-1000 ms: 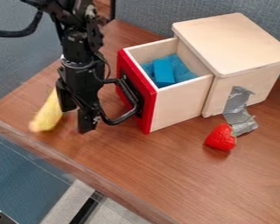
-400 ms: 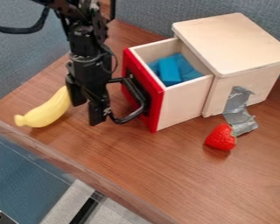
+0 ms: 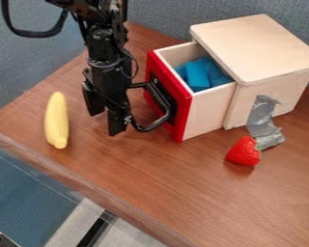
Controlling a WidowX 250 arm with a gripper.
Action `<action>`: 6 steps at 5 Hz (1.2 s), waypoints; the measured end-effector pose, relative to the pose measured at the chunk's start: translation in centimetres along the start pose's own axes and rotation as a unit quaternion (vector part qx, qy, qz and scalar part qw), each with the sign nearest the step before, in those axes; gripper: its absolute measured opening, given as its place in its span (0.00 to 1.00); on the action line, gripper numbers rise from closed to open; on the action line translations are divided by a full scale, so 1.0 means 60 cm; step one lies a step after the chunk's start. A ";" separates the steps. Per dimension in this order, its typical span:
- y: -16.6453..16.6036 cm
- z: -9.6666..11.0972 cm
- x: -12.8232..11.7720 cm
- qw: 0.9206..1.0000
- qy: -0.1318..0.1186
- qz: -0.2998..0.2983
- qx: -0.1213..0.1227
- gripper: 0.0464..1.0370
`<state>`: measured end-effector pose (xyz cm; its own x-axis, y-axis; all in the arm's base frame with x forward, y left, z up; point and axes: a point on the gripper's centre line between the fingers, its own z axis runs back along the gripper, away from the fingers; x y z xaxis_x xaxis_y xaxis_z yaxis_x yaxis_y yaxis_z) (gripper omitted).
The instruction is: Close the drawer
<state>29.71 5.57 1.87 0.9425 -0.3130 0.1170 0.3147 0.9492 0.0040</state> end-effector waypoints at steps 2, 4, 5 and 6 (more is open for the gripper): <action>-0.010 -0.012 0.025 1.000 -0.006 -0.007 -0.001 0.96; -0.021 -0.016 0.073 1.000 -0.029 -0.011 -0.005 0.96; -0.016 -0.010 0.090 0.999 -0.038 -0.008 -0.006 0.96; -0.015 -0.008 0.099 0.999 -0.043 -0.002 -0.011 0.96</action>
<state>35.11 2.85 2.08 0.9283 -0.3121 0.2020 0.3218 0.9467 -0.0163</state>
